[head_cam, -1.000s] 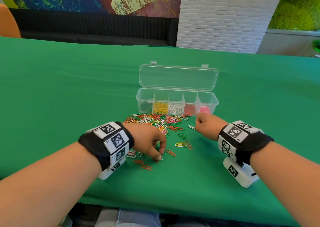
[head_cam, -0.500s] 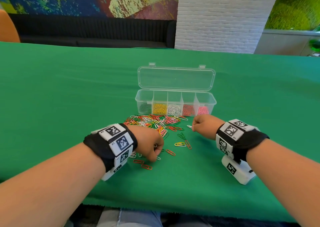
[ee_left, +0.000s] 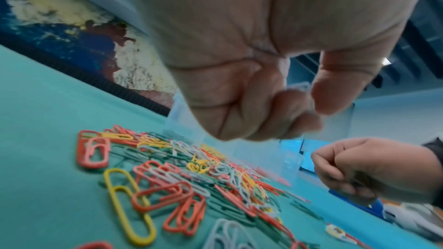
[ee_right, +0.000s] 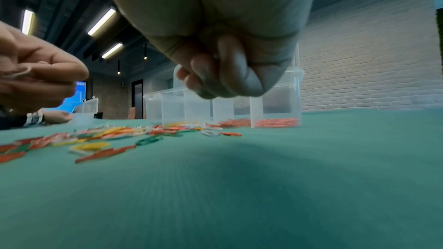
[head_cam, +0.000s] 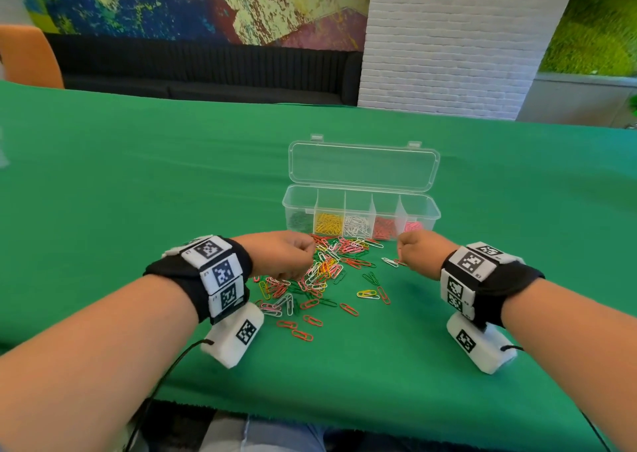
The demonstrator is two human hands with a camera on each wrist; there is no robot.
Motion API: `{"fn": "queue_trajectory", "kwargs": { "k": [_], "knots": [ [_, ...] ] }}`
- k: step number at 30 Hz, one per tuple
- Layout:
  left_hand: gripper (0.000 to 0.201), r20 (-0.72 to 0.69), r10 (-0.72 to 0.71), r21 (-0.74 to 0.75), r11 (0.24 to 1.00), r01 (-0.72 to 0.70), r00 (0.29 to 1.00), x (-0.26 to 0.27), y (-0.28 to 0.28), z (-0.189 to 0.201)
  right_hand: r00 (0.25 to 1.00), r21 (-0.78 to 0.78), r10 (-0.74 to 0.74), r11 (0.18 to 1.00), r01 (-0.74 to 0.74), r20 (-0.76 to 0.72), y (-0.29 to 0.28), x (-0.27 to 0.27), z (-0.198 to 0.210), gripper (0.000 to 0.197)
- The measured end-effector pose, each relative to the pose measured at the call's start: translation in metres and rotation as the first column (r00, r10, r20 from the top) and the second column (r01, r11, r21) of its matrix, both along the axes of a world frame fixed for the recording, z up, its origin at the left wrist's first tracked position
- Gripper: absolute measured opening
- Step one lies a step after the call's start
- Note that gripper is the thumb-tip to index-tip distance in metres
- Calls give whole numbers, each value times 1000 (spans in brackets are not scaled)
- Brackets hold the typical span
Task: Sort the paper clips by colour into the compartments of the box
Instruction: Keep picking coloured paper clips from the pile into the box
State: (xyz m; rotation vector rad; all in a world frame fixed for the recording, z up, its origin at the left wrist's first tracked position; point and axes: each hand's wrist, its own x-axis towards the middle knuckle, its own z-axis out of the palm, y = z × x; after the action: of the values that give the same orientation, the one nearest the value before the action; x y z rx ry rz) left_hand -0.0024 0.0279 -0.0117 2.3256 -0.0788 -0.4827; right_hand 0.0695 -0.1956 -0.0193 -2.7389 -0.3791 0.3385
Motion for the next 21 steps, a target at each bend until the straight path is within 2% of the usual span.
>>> {"fn": "queue_trajectory", "kwargs": {
  "k": [3,5,8,10,13,15,18,21],
  "knots": [
    [23,-36,139,-127,982,-142,990,-1,7,1,1000,5,19,1000,-19,-8,5,4,6,40],
    [33,-91,184,-111,975,-194,979,-1,10,2,1000,-12,30,999,-30,10,9,8,10,38],
    [40,-104,124,11,992,-123,987,-2,12,3,998,-124,42,992,-35,53,14,12,9,25],
    [40,-90,82,88,993,-74,993,-3,12,6,996,-241,52,970,-32,76,15,17,3,23],
    [37,-66,43,189,981,-29,997,-7,11,8,995,-329,69,943,-43,67,15,24,-5,22],
    [34,-62,-3,307,952,22,998,-9,8,10,994,-358,85,932,-55,70,15,25,-7,23],
    [27,-51,-49,518,852,68,998,-11,8,7,988,-377,122,923,-76,100,16,25,-9,26],
    [24,-25,-28,584,811,37,999,-12,10,-1,986,-389,131,918,-80,106,15,26,-10,27]
  ]
}}
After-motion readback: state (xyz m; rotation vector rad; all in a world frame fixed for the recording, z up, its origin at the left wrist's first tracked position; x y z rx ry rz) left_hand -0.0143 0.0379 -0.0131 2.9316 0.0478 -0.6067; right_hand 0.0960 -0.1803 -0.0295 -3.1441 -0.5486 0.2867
